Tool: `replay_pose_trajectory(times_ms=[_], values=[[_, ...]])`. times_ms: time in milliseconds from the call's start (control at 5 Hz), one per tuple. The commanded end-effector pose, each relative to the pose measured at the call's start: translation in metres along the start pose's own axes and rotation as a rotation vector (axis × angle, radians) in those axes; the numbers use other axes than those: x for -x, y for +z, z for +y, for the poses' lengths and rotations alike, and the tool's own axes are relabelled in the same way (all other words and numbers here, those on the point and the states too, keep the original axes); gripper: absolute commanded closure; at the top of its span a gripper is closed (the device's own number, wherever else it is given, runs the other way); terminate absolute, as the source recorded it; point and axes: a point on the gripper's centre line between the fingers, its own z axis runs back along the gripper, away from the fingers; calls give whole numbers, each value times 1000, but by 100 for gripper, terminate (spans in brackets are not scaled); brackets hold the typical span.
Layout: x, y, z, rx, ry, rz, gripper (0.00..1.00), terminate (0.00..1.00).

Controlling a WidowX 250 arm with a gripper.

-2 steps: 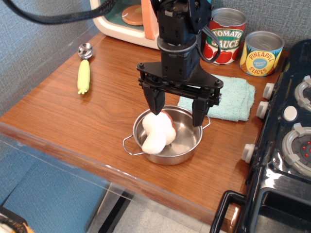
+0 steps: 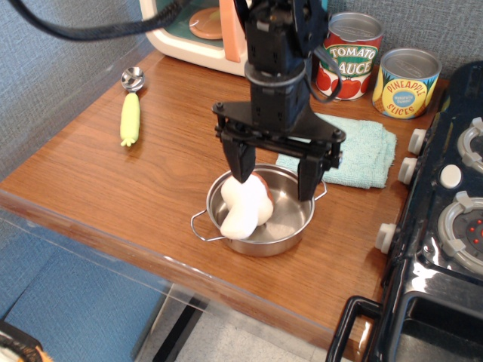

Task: Pick up blue cloth and move it left towards the yellow scoop.

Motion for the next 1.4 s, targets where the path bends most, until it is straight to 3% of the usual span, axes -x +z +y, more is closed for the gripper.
replay_pose_trajectory(times_ms=[0,400,800,1000,1200], values=[[-61,2,-8,12,60,-79,0,0],[-120,-37,-3,-45,110,-137,0,0],[-138,-78,17,-53,169,-142,0,0],[-139,-91,23,-69,155,-110,0,0],[-139,-87,35,-127,111,-86,0,0]])
